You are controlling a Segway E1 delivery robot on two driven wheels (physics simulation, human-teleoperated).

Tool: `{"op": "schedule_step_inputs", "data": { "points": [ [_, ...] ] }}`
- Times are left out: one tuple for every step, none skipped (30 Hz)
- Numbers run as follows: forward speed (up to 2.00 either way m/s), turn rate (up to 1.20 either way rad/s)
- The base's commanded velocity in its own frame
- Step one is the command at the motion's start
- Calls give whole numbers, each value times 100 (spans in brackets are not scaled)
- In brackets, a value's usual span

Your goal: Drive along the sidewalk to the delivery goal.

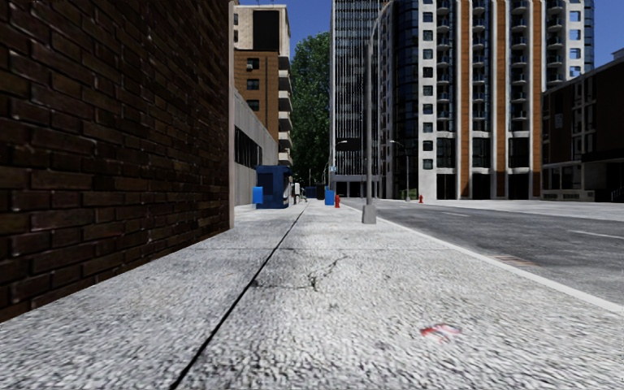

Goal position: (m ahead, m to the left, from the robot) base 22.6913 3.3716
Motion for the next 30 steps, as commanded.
{"op": "schedule_step_inputs", "data": {
  "points": [
    [200, 0],
    [200, 0],
    [200, 0],
    [200, 0],
    [200, 0],
    [200, 0],
    [200, 0],
    [200, 0],
    [200, 0],
    [200, 0],
    [200, 0],
    [200, 0],
    [200, 0],
    [200, 0],
    [200, 0],
    [200, 0],
    [200, 0],
    [200, 0],
    [200, 0],
    [200, 0],
    [200, 0],
    [200, 0],
    [200, 0],
    [200, 0],
    [200, 0],
    [200, 0],
    [200, 0],
    [200, 0],
    [200, 0],
    [200, 0]
  ]
}}
